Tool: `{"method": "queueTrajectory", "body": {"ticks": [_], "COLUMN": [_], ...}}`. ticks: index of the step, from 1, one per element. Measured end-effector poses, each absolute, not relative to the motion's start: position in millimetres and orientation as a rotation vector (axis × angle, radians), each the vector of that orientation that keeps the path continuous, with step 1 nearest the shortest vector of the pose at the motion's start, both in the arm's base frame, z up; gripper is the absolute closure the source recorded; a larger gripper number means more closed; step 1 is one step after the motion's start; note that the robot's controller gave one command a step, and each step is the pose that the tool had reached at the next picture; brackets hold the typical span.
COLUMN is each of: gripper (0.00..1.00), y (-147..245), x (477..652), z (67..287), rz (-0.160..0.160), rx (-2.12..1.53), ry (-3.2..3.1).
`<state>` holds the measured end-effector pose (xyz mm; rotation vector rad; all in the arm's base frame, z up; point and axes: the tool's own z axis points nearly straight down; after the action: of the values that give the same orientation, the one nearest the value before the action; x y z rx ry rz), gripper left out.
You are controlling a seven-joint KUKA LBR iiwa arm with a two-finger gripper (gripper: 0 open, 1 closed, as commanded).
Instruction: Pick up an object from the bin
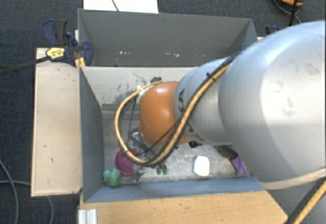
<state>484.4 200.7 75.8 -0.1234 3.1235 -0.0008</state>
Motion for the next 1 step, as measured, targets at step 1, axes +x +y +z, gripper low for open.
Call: {"method": "queueTrajectory", "body": {"ticks": [1], "gripper": [1.0], "y": [210.9], "x": [482.9], "z": [112.4], "rz": [-0.004], "rx": [-0.106], "ry": [3.143]}}
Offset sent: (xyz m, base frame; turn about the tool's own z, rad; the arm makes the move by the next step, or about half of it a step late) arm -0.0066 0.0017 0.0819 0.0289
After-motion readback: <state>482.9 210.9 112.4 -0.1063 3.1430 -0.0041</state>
